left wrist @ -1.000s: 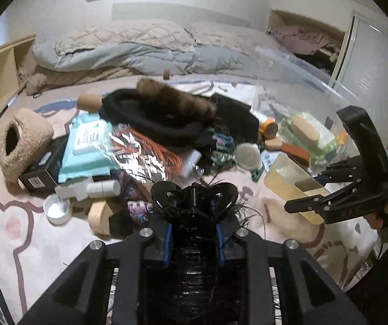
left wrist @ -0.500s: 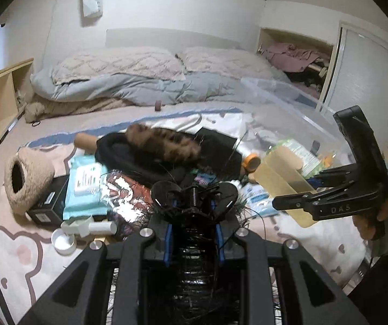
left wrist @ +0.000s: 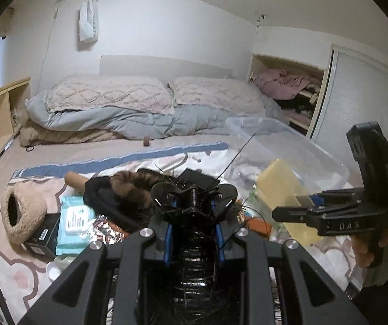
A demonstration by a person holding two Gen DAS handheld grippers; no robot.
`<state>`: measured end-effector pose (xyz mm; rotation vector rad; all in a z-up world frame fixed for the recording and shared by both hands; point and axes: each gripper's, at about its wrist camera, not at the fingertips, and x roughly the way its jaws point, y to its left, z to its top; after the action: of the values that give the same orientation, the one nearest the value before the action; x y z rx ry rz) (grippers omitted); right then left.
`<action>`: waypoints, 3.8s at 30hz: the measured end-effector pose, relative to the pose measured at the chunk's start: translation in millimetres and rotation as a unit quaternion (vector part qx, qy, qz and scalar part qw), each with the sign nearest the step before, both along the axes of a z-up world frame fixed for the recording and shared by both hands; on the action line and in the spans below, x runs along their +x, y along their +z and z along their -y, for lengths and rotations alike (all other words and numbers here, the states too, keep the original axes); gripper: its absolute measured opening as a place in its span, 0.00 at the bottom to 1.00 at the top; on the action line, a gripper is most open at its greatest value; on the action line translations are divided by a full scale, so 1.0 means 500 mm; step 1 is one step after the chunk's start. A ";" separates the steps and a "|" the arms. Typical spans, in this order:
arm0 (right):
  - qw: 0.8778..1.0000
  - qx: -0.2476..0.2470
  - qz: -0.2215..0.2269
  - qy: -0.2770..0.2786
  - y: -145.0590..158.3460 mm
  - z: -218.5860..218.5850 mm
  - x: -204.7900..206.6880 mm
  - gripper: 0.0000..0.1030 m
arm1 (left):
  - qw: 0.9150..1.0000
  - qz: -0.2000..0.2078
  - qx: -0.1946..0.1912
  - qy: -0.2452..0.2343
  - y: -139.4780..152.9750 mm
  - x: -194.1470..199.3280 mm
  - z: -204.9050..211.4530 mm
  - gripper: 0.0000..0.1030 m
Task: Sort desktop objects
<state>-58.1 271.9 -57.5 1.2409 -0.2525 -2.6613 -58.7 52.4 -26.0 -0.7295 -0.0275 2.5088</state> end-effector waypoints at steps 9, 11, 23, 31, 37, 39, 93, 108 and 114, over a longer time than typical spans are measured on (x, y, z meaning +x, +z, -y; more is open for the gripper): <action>0.999 -0.019 -0.028 -0.012 0.034 -0.017 0.016 0.50 | 1.000 -0.015 0.010 -0.010 0.032 0.003 -0.051 0.23; 0.999 -0.020 -0.030 -0.014 0.037 -0.018 0.018 0.50 | 1.000 -0.015 0.011 -0.009 0.035 0.002 -0.062 0.23; 0.997 -0.022 -0.062 -0.043 0.075 -0.047 0.033 0.50 | 0.999 -0.035 0.021 -0.009 0.061 -0.001 -0.112 0.23; 0.988 -0.019 -0.114 -0.105 0.160 -0.173 0.029 0.50 | 0.998 -0.046 0.017 -0.028 0.068 0.003 -0.153 0.23; 0.985 0.070 -0.078 -0.134 0.170 -0.254 -0.031 0.50 | 0.998 -0.043 0.018 -0.032 0.066 -0.006 -0.167 0.23; 0.984 0.089 -0.055 -0.145 0.162 -0.284 -0.059 0.50 | 0.998 -0.045 0.018 -0.033 0.065 -0.010 -0.172 0.23; 0.974 0.088 -0.034 -0.208 0.096 -0.341 -0.017 0.97 | 0.996 -0.017 0.013 -0.092 0.094 -0.142 -0.416 0.23; 0.966 0.033 -0.089 -0.239 0.089 -0.418 0.030 0.97 | 0.989 0.049 -0.021 -0.138 0.087 -0.364 -0.681 0.23; 0.966 0.031 -0.108 -0.234 0.105 -0.429 0.026 0.97 | 0.987 0.035 -0.085 -0.133 0.054 -0.424 -0.769 0.57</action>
<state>-45.1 486.1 -5.0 0.9906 -0.4835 -3.1997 -270.6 436.8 1.0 -0.8312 0.2466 2.2476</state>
